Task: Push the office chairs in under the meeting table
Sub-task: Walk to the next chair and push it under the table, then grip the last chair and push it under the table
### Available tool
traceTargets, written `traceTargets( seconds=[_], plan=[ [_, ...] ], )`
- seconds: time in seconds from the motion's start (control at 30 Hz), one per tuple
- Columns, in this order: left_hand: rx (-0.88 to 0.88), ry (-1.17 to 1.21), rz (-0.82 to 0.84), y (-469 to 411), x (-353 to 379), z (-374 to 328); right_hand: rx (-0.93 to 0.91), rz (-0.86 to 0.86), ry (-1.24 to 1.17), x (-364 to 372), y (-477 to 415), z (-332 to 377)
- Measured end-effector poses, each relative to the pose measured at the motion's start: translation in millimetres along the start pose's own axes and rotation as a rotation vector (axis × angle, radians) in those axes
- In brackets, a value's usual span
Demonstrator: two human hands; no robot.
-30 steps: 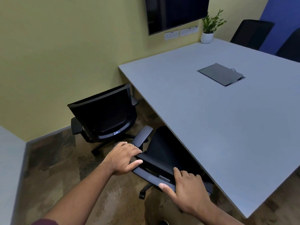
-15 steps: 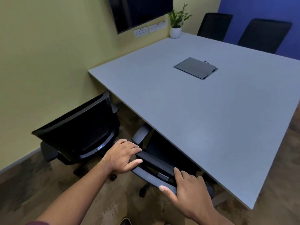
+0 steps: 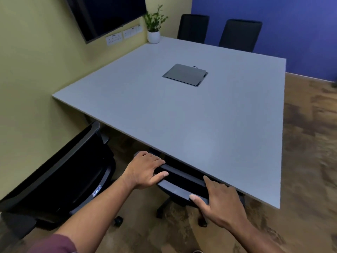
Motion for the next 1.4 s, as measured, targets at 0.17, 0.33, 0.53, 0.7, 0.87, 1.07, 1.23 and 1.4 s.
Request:
traceTargets(
  seconds=[0.17,0.33,0.53,0.7,0.87,1.07,1.23,1.4],
  plan=[
    [0.024,-0.024,-0.022,-26,1,1,0.028,-0.145,-0.052,-11,-8,-11],
    [0.05,-0.014,-0.013,-47,1,2,0.098,-0.169,-0.062,-18,-17,-17],
    [0.065,-0.028,-0.019,-64,-1,2,0.125,-0.175,-0.066,-22,-27,-26],
    [0.06,-0.04,-0.051,-67,-5,-3,0.143,-0.174,-0.064,-22,-28,-36],
    [0.057,-0.07,-0.052,-67,-7,-4,0.14,-0.168,-0.058,-24,-27,-34],
    [-0.002,-0.062,-0.014,-64,-3,-1,0.143,-0.121,-0.089,-26,-27,-31],
    [-0.051,-0.042,0.062,-58,2,-2,0.163,-0.061,-0.105,-23,-28,-35],
    [-0.158,-0.024,0.078,-50,-5,7,0.159,-0.026,-0.2,-24,-54,-27]
  ],
)
Point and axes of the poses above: each hand's wrist, its own y-axis away from the middle knuckle, its own x-axis out of the palm, z = x × y, the point moved 9 cm from there along -y, towards the middle knuckle, and after that the axes turned 8 degrees about -y, right-handed, at the moved point
